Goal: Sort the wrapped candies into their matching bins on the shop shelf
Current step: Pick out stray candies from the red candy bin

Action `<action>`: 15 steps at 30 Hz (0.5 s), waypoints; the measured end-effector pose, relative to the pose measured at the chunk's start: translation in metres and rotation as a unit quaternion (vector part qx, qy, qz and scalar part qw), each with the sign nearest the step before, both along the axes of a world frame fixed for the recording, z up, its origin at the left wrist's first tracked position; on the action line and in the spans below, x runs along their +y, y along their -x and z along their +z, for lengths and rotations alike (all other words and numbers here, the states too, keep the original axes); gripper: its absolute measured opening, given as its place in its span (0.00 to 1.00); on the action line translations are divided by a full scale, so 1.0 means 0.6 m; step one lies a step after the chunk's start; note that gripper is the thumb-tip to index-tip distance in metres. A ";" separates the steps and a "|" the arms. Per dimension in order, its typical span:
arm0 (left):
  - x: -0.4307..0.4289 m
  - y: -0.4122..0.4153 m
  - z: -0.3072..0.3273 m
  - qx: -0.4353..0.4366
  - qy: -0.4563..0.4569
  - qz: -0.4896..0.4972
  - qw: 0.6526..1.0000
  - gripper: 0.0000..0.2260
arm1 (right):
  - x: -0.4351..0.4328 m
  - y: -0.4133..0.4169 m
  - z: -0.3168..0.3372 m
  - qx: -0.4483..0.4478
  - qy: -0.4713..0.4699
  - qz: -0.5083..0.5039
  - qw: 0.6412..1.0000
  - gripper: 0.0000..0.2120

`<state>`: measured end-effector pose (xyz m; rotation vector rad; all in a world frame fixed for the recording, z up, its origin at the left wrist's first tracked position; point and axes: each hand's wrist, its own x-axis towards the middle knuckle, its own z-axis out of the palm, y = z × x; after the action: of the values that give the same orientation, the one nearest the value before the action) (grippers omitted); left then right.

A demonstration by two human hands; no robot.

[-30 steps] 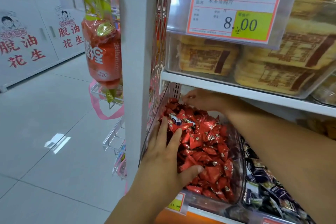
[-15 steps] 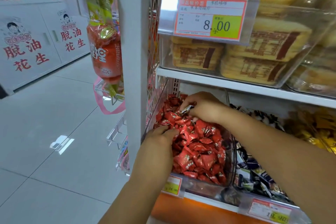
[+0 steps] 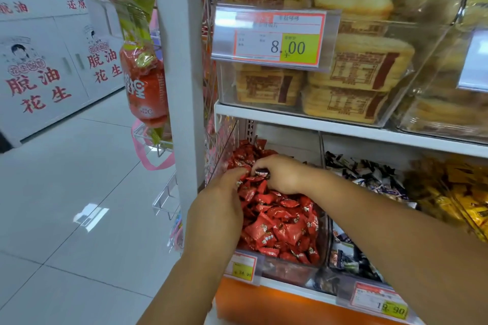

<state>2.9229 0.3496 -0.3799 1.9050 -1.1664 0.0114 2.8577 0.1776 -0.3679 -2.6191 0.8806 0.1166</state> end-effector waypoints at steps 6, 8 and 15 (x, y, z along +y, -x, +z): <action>0.005 -0.006 -0.003 0.015 -0.008 -0.002 1.000 0.20 | -0.021 0.022 0.027 -0.091 -0.079 -0.081 0.989 0.15; 0.005 -0.008 -0.005 0.018 -0.007 -0.006 1.000 0.20 | -0.027 0.022 0.041 -0.123 -0.134 -0.108 0.977 0.15; 0.006 -0.009 -0.005 0.038 -0.013 -0.012 0.999 0.20 | -0.017 -0.030 0.022 -0.021 -0.034 -0.041 0.998 0.19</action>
<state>2.9280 0.3530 -0.3829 1.8974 -1.1435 -0.0900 2.8759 0.1677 -0.3547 -2.5104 0.9510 0.0675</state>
